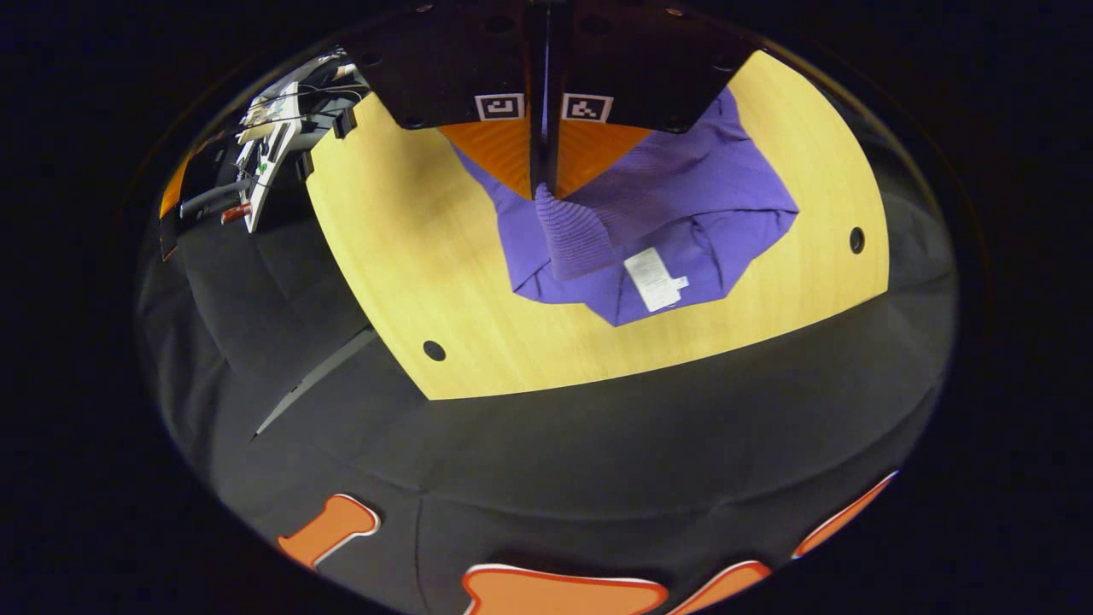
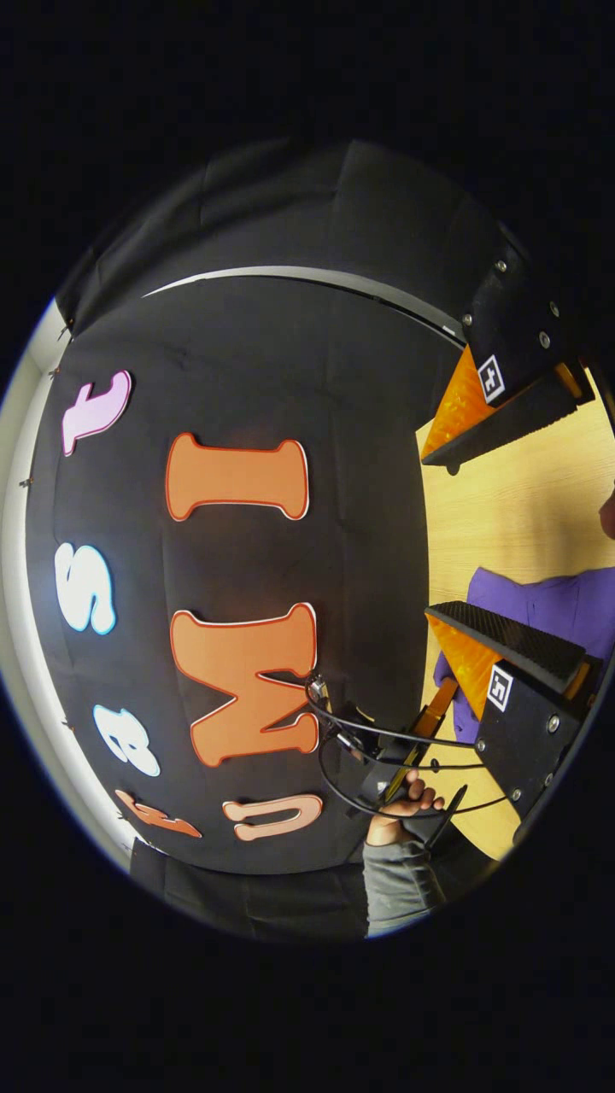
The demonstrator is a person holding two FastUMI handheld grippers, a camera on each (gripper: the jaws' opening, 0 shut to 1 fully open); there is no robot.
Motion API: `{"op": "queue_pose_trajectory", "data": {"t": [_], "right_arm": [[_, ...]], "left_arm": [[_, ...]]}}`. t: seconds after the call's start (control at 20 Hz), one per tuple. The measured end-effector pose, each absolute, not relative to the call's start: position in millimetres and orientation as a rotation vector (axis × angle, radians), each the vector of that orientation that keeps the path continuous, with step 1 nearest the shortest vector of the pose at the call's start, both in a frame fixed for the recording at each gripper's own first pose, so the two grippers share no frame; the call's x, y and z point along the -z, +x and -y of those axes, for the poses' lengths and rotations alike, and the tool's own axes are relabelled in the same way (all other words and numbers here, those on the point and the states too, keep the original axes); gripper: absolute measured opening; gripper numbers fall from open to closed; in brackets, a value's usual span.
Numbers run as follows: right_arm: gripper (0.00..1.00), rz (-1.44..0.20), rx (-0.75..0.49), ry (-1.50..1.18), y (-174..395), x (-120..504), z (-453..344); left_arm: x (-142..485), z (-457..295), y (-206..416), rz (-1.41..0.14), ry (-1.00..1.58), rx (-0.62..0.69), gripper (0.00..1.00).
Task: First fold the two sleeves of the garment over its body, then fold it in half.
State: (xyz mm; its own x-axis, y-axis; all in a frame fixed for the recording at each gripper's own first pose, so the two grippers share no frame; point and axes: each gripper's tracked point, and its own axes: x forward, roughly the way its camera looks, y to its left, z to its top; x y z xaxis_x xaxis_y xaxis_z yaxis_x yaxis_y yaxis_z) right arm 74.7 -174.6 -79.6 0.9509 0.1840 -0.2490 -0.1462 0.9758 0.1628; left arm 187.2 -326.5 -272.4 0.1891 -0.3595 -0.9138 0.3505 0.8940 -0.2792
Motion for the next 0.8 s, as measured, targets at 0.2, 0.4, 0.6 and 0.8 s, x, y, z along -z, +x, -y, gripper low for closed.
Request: {"op": "queue_pose_trajectory", "data": {"t": [0.2, 0.4, 0.6, 0.8], "right_arm": [[0.95, -0.285, -0.165, 0.157, 74.9, 88.2, 182.2], [0.95, -0.281, -0.181, 0.16, 80.2, 86.1, 182.5], [0.95, -0.27, -0.218, 0.161, 85.9, 82.8, 170.9], [0.95, -0.241, -0.241, 0.132, 87.7, 76.0, 159.4]], "left_arm": [[272.0, 348.5, 187.1, -1.233, 0.004, 0.532, 0.11], [237.1, 352.3, 187.9, -1.099, 0.017, 0.563, 0.52], [207.2, 333.5, 179.6, -1.012, 0.016, 0.504, 0.9], [166.7, 292.3, 176.0, -0.834, 0.035, 0.4, 0.91]]}}
